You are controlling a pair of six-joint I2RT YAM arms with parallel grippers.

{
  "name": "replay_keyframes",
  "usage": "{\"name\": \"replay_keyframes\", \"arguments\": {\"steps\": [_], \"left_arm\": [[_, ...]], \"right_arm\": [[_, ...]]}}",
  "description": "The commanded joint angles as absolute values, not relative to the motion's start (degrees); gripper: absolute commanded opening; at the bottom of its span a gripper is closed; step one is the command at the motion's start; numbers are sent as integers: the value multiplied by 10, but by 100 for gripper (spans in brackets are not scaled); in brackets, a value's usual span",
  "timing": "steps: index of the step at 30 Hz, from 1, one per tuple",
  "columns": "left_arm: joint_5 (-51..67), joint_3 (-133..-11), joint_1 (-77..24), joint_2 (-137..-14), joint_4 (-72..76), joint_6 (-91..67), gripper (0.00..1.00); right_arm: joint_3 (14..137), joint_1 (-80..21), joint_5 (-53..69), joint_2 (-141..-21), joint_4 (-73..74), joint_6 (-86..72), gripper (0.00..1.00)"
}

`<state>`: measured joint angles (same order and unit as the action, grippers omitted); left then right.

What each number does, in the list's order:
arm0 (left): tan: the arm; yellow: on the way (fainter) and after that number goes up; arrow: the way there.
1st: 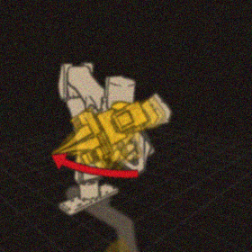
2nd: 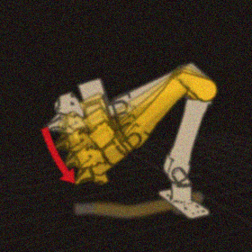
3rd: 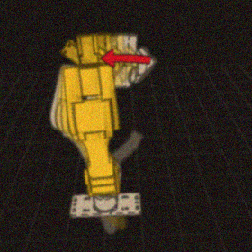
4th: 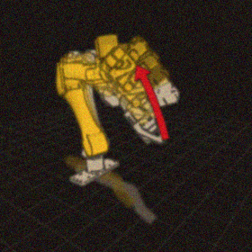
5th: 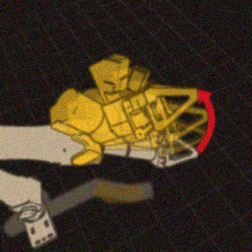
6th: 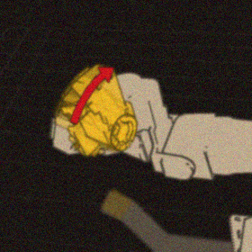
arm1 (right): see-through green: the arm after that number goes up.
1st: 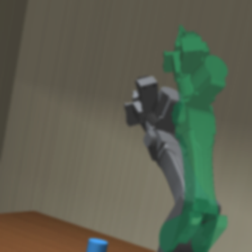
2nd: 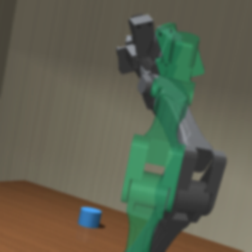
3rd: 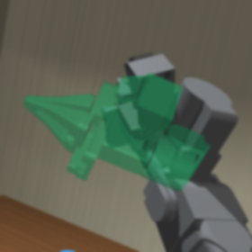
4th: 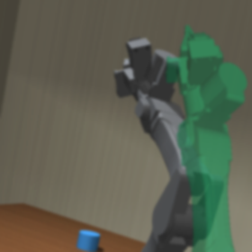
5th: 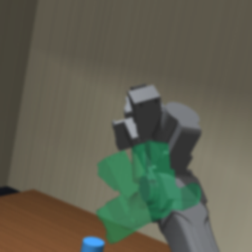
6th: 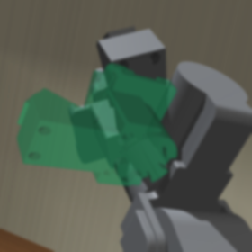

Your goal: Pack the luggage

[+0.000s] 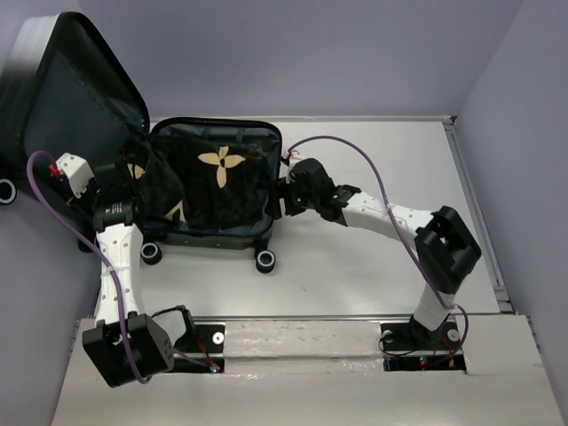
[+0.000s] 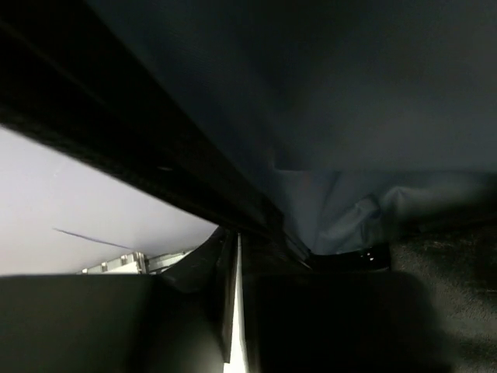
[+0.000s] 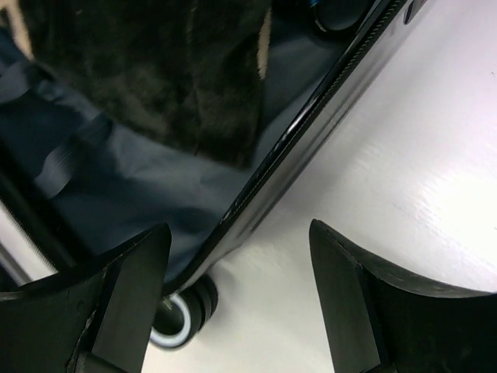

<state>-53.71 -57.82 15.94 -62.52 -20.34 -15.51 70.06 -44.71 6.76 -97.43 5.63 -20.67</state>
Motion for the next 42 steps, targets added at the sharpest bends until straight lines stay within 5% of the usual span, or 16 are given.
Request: {"name": "replay_keyframes", "arguments": {"steps": [1,4,6,7,10,11,21,27,28,31,37,42], "left_arm": [[-561,-593,156,-623,-115,-167,8],[-561,-585,140,-620,-108,-163,6],[-560,-574,127,-612,-103,-162,6],[-562,-569,110,-608,-99,-157,6],[-593,-541,55,-590,-77,-139,6],[-599,-535,41,-585,-75,-139,6],[-685,-494,-232,-541,-92,-163,6],[-689,-566,-258,-548,-250,-257,8],[-671,-592,-230,-540,-307,-271,33],[-607,-589,-179,-488,-336,-320,68],[-477,-548,105,-467,-234,-210,80],[-502,-555,163,-518,-193,-217,84]], "right_arm": [[786,-445,27,-1034,74,-242,78],[800,-445,39,-1065,71,-260,76],[796,-445,29,-1073,69,-268,66],[793,-445,26,-1074,62,-274,45],[775,-445,11,-1071,53,-283,11],[772,-445,11,-1069,52,-284,8],[727,-445,18,-1043,24,-294,7],[715,-439,26,-1041,18,-301,7],[715,-439,27,-1041,17,-301,7],[720,-439,36,-1041,16,-301,7],[728,-439,58,-1046,15,-300,7],[731,-439,76,-1049,14,-288,7]]}}
